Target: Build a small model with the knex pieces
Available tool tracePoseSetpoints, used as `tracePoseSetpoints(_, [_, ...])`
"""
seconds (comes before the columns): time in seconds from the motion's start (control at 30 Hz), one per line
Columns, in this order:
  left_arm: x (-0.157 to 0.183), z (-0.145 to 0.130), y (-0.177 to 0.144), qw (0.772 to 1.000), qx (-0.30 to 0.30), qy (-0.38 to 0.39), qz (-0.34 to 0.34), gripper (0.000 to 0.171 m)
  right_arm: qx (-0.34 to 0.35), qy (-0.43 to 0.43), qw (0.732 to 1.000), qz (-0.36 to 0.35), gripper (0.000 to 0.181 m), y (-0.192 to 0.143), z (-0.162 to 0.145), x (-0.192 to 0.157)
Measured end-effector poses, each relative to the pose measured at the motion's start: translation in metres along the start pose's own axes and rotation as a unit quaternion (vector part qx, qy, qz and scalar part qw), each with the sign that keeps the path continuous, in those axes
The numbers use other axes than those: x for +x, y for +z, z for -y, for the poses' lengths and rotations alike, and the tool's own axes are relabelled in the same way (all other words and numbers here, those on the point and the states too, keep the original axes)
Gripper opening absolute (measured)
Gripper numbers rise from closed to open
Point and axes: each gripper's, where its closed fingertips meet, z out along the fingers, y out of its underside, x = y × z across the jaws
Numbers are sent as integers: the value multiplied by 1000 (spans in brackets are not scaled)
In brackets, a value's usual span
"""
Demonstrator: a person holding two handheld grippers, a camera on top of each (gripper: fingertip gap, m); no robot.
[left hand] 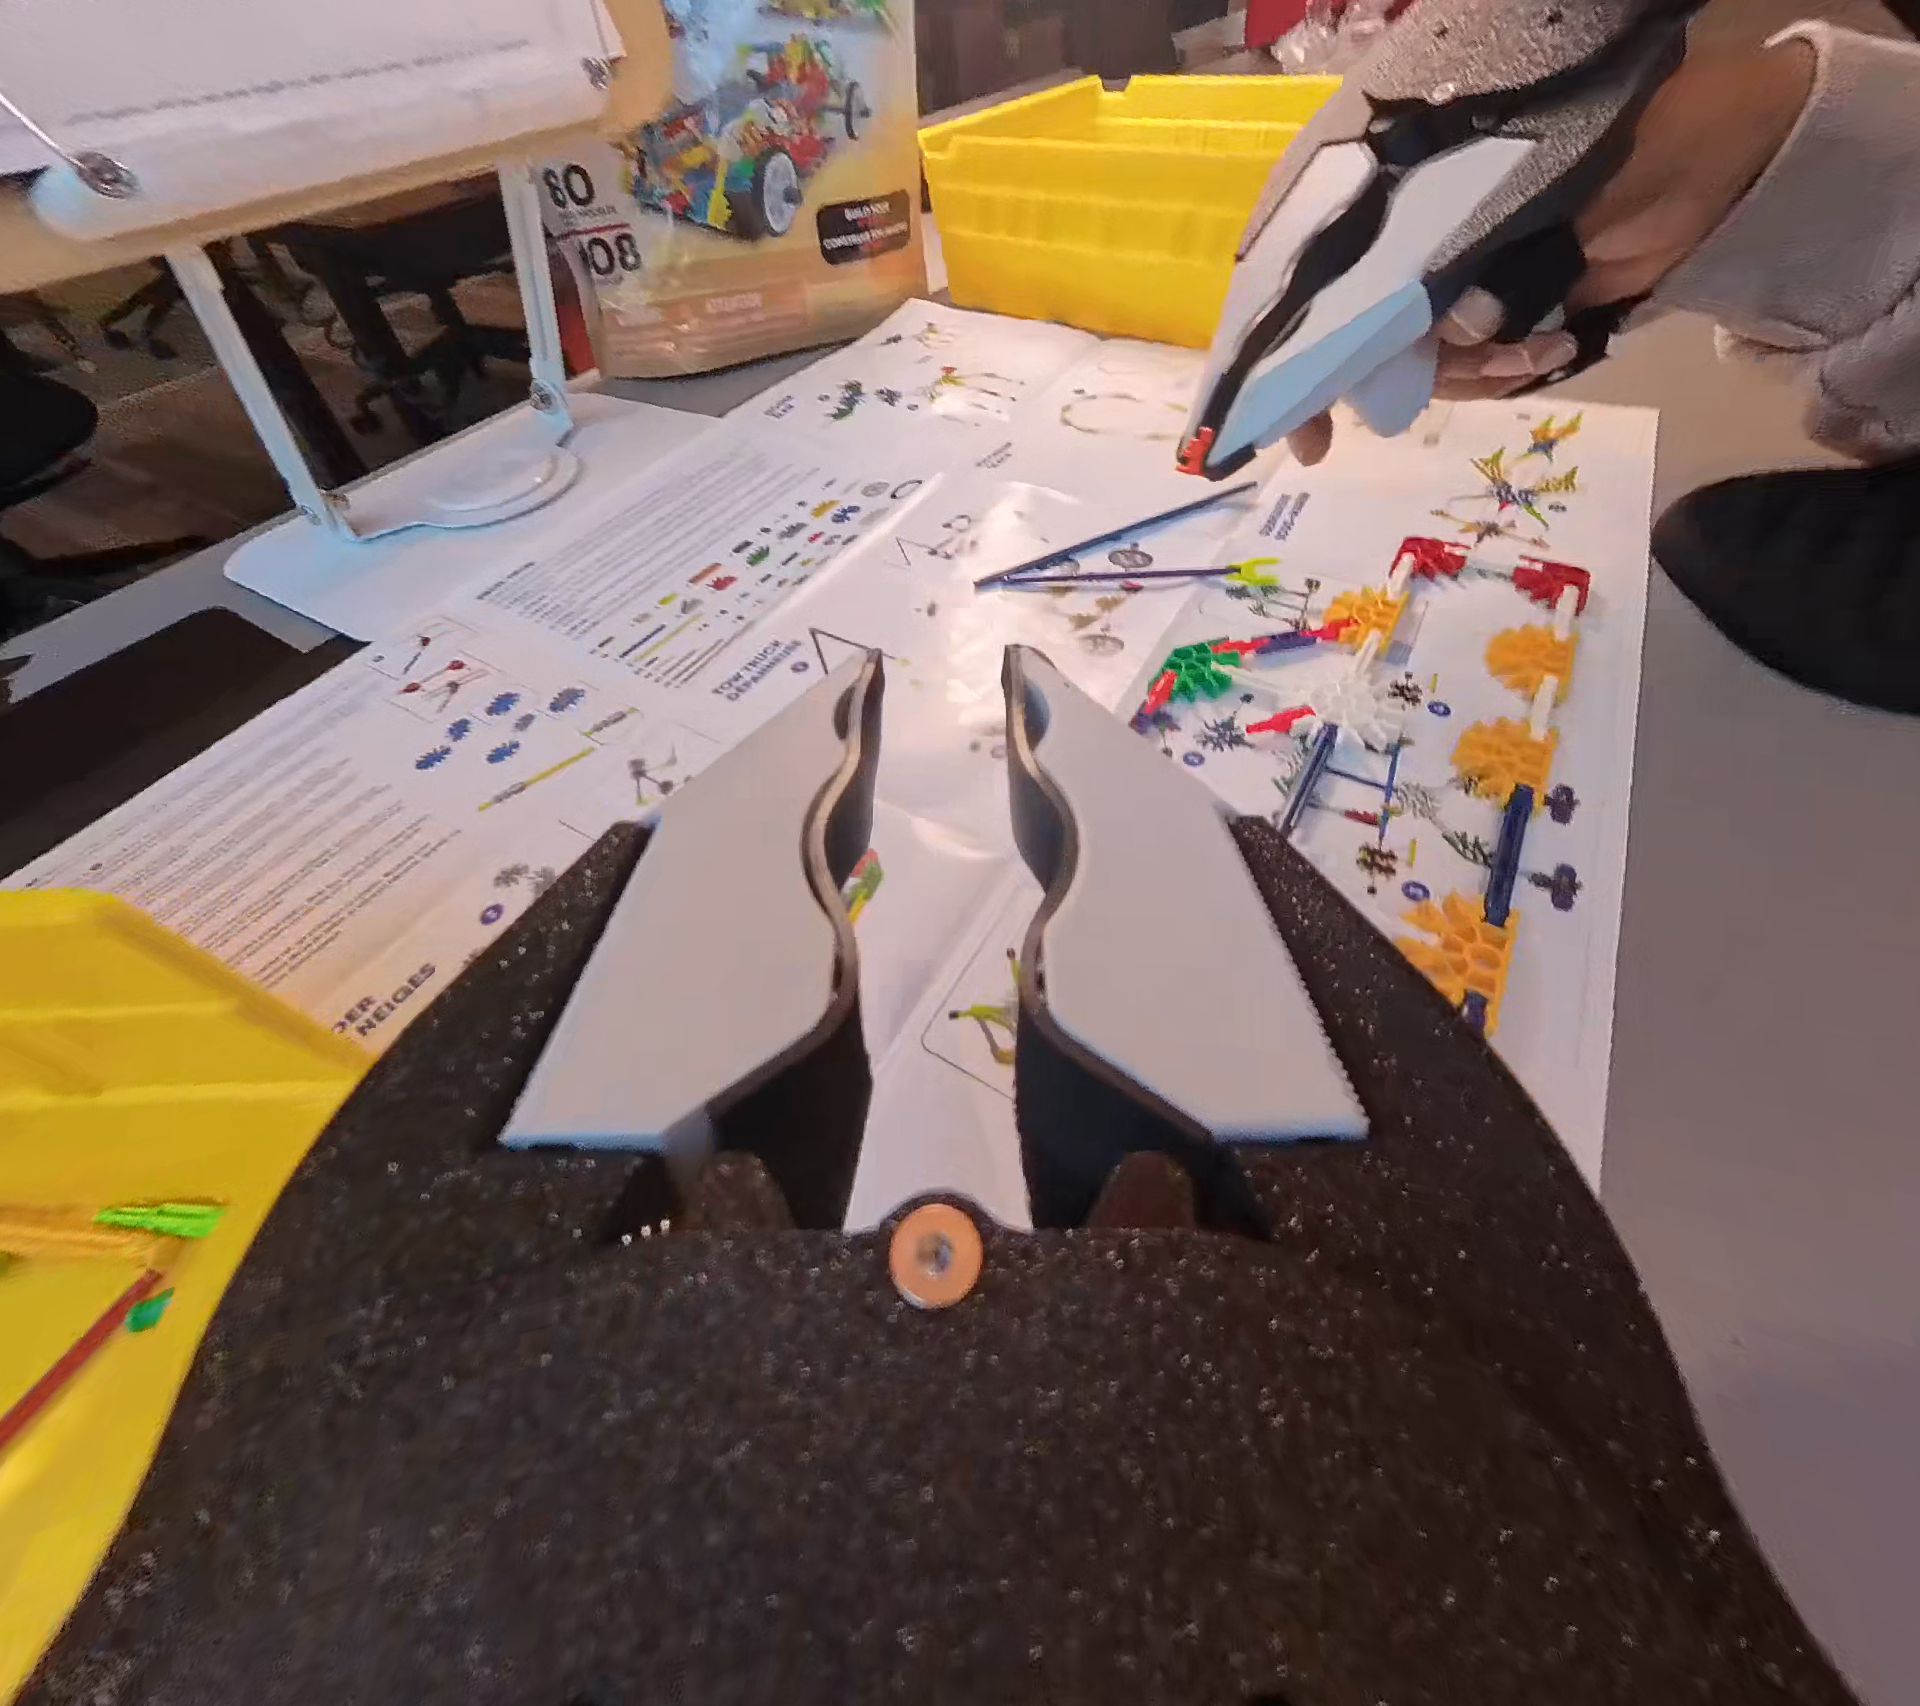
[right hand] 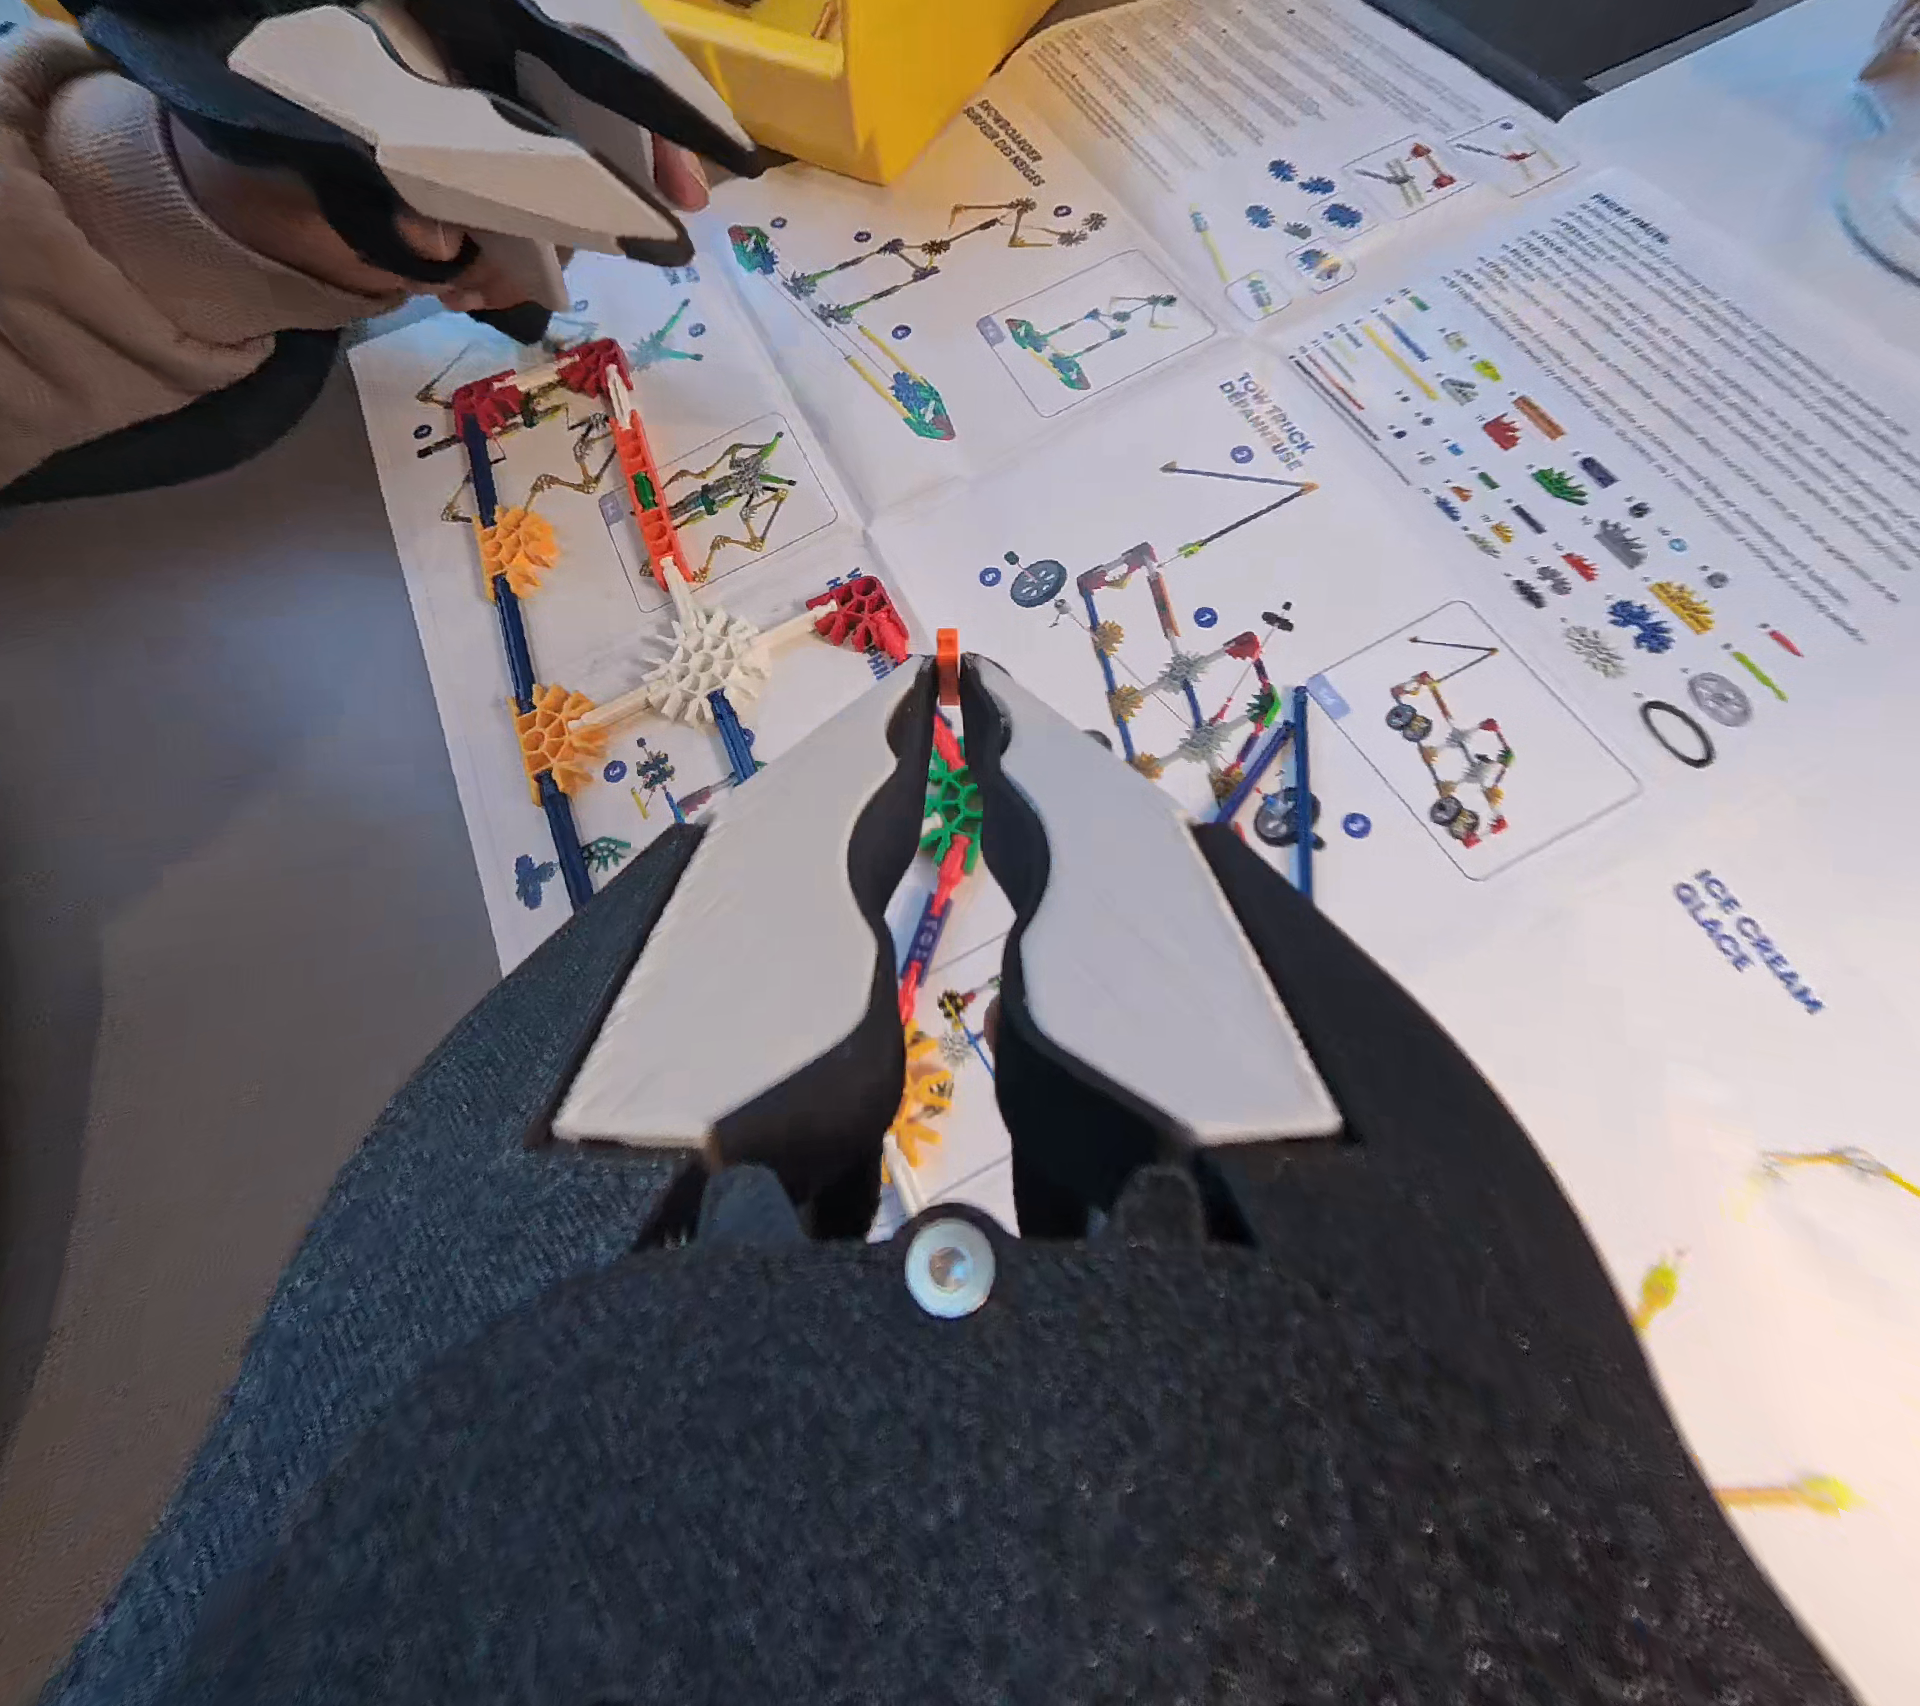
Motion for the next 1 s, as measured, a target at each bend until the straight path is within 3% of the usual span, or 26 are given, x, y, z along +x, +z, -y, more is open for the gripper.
tracePoseSetpoints(0.27, [35, -3, -2, 996, -18, 74, -45, 20, 5, -57, 998, 31, 3, 33, -12, -28])
tracePoseSetpoints(0.5, [39, -13, 4, 995, -36, 81, -48, 18, -58, -84, 993, -67, 3, 50, -21, 25])
tracePoseSetpoints(0.67, [37, -13, 4, 996, -34, 76, -44, 18, -71, -97, 990, -79, 13, 56, -29, 32])
tracePoseSetpoints(0.83, [24, -9, 1, 998, -26, 51, -17, 18, 10, -78, 990, -118, 17, 15, 5, 48])
tracePoseSetpoints(1.0, [-9, -12, -4, 998, -33, -5, 53, 23, 125, -42, 969, -209, 17, -75, 44, 85])
